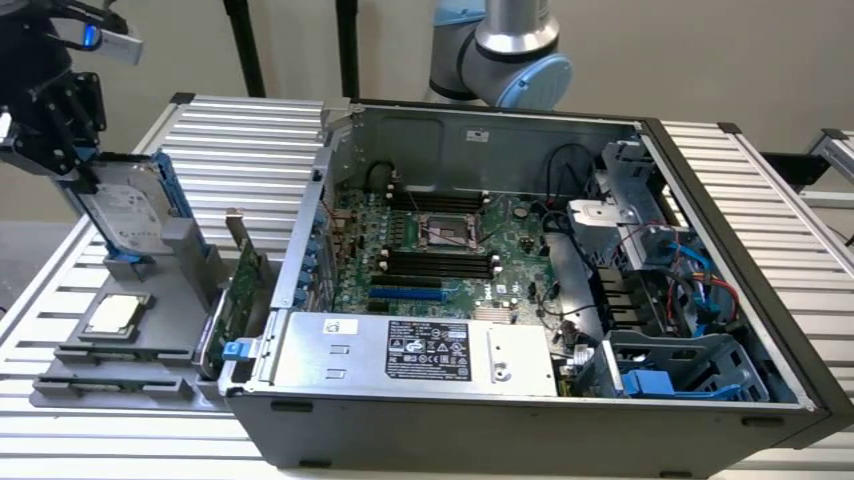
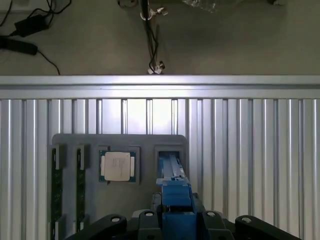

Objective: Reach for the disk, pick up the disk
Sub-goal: 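Pick up the disk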

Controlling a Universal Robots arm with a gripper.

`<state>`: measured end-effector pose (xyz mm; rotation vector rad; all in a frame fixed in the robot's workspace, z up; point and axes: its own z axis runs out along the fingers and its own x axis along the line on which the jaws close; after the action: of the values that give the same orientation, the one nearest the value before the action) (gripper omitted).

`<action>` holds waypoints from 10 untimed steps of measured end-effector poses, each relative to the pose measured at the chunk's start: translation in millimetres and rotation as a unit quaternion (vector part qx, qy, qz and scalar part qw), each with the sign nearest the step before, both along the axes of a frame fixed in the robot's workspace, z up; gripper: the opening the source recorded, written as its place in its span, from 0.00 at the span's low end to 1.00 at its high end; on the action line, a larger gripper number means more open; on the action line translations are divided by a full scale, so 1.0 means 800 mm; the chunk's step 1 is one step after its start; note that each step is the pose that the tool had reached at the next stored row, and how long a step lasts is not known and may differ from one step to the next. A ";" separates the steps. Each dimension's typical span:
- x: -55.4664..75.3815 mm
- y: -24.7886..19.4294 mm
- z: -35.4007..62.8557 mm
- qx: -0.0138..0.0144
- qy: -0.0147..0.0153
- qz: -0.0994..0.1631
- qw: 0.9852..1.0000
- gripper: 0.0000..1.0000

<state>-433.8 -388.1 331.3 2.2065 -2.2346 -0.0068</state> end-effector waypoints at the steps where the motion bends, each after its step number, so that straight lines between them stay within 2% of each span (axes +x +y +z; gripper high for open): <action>1: 0.001 -0.0002 0.006 0.000 0.000 0.000 1.000 0.33; 10: 0.007 -0.0039 0.057 0.001 0.000 0.002 1.000 0.33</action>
<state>-428.5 -391.2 376.6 2.2119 -2.2301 -0.0082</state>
